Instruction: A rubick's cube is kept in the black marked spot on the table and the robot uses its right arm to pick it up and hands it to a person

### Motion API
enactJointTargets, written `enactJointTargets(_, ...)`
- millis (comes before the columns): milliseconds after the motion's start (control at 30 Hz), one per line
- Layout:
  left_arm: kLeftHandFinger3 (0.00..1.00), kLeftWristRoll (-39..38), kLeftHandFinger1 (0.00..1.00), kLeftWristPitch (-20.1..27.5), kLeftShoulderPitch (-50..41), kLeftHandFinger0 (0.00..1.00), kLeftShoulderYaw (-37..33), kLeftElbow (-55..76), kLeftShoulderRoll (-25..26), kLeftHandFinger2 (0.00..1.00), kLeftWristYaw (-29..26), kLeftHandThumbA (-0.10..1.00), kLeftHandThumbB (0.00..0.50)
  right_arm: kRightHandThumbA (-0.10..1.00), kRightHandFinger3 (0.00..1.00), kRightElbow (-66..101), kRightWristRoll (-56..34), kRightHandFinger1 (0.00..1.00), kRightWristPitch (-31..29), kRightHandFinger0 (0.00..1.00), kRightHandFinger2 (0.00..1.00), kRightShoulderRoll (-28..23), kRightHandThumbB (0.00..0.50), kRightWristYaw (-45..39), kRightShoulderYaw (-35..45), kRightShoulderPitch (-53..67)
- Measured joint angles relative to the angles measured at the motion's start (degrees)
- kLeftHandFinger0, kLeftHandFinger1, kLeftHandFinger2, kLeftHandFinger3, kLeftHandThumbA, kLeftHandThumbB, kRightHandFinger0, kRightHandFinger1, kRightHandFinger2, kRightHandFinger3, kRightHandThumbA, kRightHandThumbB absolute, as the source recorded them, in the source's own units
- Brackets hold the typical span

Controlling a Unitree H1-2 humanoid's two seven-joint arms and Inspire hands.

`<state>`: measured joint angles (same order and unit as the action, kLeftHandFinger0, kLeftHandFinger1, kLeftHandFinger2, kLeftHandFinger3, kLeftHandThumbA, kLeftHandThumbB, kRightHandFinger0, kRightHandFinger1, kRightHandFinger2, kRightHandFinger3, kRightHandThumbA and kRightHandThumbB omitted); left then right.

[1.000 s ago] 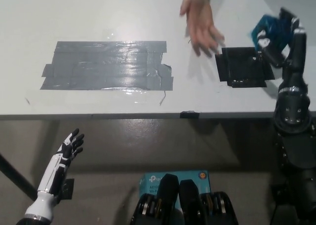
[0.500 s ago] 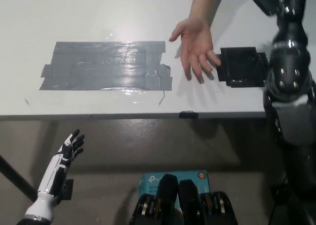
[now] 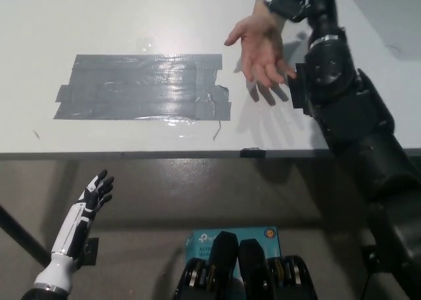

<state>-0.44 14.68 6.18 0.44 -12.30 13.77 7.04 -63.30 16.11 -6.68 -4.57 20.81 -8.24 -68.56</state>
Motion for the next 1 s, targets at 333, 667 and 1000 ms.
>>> enactJointTargets(333,1.0,0.0,1.0,0.0,0.2,1.0,-0.1,0.0,0.3,1.0,0.0,1.0,0.208,-0.1,0.88,-13.0,1.3,0.35,-3.0,0.0,0.82,2.8,0.182,1.3,-3.9,-2.8)
enactJointTargets(667,1.0,0.1,1.0,0.0,0.4,1.0,-0.2,0.1,0.3,1.0,0.0,1.0,0.203,-0.1,0.83,-17.1,1.0,0.4,-2.9,0.0,0.81,3.2,0.172,0.7,-4.1,-2.6)
enactJointTargets(1000,1.0,0.1,1.0,-0.2,1.0,1.0,-0.2,0.1,0.4,1.0,0.0,1.0,0.211,0.6,1.0,-18.2,0.7,1.0,-0.3,1.0,1.0,2.5,0.5,-4.1,-4.6,-1.7)
